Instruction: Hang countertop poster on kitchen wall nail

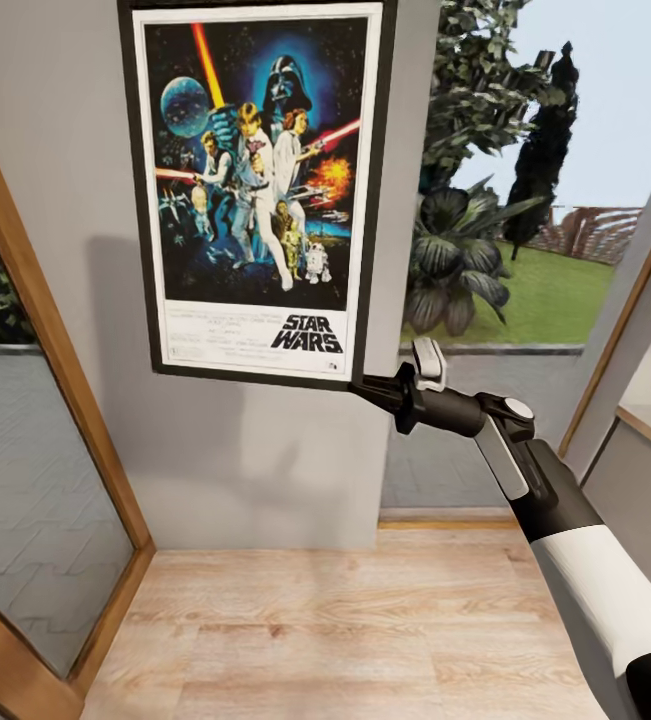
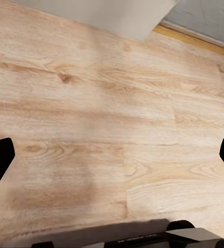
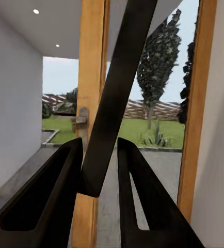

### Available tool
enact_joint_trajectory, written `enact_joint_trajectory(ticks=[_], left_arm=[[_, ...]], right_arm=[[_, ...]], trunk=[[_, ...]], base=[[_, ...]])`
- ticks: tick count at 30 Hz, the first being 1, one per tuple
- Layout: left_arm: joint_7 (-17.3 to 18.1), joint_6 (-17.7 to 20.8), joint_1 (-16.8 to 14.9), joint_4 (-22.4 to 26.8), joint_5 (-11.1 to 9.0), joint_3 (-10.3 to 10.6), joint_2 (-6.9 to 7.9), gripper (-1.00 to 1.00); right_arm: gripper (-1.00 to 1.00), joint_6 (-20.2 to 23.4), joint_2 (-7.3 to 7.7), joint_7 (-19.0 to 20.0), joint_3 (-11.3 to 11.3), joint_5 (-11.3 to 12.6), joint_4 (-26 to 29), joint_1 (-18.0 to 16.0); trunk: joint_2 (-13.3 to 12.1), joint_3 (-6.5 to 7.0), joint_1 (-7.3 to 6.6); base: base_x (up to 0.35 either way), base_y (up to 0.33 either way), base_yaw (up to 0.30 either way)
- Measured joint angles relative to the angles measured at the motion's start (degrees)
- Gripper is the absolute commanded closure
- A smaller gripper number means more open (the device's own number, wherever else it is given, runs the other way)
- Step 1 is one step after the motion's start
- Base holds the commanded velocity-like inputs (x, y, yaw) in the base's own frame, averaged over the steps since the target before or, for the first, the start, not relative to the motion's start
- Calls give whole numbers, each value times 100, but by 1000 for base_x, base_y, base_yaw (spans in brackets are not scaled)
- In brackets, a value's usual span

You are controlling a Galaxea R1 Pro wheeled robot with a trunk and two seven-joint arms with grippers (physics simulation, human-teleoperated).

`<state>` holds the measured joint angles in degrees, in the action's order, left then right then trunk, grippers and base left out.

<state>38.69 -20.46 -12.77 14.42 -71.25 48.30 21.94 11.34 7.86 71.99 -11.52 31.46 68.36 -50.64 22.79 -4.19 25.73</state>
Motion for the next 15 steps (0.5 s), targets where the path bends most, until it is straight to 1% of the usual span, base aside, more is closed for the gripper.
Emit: enact_joint_trajectory(ticks=[5, 11, 15], left_arm=[[-1, 0, 0, 2, 1, 0, 0, -100], [0, 3, 0, -2, 0, 0, 0, -100], [-1, 1, 0, -2, 0, 0, 0, -100]], right_arm=[[100, -1, -1, -42, -9, -1, -4, 0], [100, 4, -1, -58, -14, -1, -5, 0], [100, 51, -1, -59, -18, -2, -5, 0]], trunk=[[0, 0, 1], [0, 0, 0], [0, 0, 1]], base=[[64, 54, 0], [149, 104, 0], [52, 38, 0]])
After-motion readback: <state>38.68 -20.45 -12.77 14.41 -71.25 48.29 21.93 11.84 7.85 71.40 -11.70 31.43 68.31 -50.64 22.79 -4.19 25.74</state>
